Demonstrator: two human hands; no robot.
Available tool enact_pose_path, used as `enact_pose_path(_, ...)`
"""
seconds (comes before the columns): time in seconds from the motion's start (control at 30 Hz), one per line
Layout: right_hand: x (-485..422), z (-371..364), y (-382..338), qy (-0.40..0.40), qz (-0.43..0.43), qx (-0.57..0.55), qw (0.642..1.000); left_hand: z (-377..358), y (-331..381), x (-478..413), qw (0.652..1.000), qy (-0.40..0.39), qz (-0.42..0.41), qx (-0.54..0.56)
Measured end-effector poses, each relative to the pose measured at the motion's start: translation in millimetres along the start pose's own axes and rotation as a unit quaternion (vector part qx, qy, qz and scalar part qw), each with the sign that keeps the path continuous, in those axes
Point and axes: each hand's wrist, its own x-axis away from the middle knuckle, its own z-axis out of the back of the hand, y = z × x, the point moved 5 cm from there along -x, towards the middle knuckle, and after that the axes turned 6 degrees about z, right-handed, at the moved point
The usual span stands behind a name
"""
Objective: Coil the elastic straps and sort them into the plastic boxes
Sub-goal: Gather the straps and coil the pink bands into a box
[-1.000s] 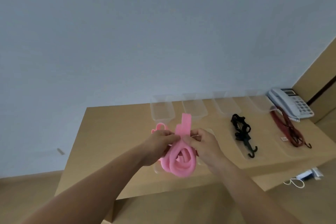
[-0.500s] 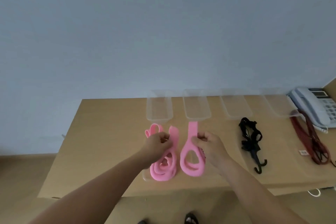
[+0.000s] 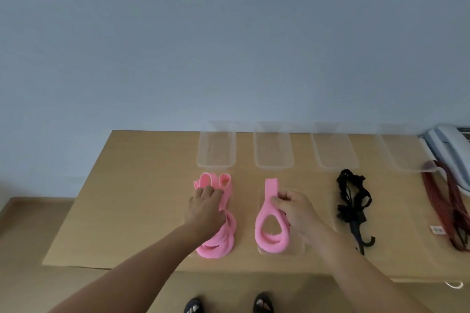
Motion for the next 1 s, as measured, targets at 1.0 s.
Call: enact_pose_path(1.0, 9, -19, -35, 0.059, 0.208, 0.571, 0.792, 48, -7, 55, 0.999, -0.031, 0.023, 0.019)
